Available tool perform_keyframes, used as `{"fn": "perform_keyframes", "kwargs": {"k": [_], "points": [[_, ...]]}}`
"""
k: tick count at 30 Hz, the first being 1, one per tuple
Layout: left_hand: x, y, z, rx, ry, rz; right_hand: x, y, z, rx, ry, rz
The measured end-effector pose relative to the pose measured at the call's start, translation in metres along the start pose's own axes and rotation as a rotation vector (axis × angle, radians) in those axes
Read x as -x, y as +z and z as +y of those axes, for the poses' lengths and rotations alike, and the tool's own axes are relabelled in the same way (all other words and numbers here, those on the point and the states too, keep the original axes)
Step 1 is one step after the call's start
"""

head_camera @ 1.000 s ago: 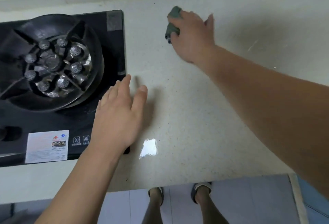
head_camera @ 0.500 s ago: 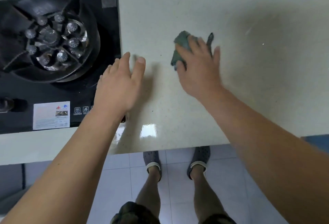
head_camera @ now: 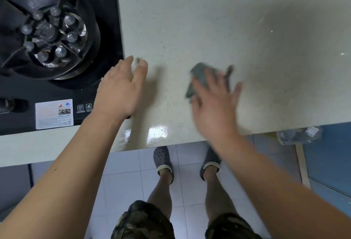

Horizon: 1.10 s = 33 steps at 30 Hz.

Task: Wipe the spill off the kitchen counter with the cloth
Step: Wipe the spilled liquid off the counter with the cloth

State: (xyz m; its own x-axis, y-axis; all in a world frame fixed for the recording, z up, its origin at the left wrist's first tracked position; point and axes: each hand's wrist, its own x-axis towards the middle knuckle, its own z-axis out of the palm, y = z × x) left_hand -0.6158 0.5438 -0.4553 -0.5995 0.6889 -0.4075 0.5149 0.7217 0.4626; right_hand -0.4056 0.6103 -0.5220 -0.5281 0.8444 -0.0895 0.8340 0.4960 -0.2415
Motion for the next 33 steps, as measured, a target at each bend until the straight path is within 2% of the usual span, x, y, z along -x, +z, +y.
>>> {"fn": "perform_keyframes", "kwargs": {"k": [4,7,10,14,16,17,19,22,24,26,29,31,33], "points": [[0.002,0.004,0.018,-0.051,0.045,-0.001,0.077,0.026,-0.066,-0.089,-0.477,-0.164],[0.001,0.007,0.024,-0.025,0.018,0.008,0.08,0.023,-0.041,-0.102,-0.577,-0.18],[0.004,0.012,0.03,-0.004,0.001,-0.004,0.051,0.005,0.022,-0.088,-0.433,-0.125],[0.009,0.028,0.042,-0.007,0.041,-0.02,-0.003,-0.02,0.113,-0.029,-0.028,-0.028],[0.009,0.037,0.048,-0.004,0.054,-0.033,-0.017,-0.021,0.123,-0.067,0.164,0.015],[0.008,0.04,0.05,0.006,0.058,-0.039,-0.019,-0.019,0.114,-0.087,0.185,0.033],[0.007,0.046,0.052,0.019,0.068,-0.036,-0.004,-0.01,0.083,-0.11,0.011,0.021],[0.005,0.051,0.054,-0.001,0.096,-0.014,0.043,0.0,0.046,-0.08,-0.469,-0.137],[0.006,0.056,0.055,-0.023,0.116,-0.006,0.054,-0.004,0.058,-0.048,-0.594,-0.18],[0.014,0.065,0.053,-0.038,0.119,-0.025,0.047,-0.011,0.088,-0.027,-0.503,-0.139],[0.036,0.088,0.051,-0.124,0.15,-0.081,0.032,-0.022,0.138,-0.051,-0.117,-0.021],[0.055,0.103,0.059,-0.176,0.176,-0.113,0.031,-0.025,0.146,-0.099,0.095,0.034],[0.069,0.113,0.071,-0.216,0.188,-0.13,0.041,-0.023,0.132,-0.119,0.116,0.021]]}}
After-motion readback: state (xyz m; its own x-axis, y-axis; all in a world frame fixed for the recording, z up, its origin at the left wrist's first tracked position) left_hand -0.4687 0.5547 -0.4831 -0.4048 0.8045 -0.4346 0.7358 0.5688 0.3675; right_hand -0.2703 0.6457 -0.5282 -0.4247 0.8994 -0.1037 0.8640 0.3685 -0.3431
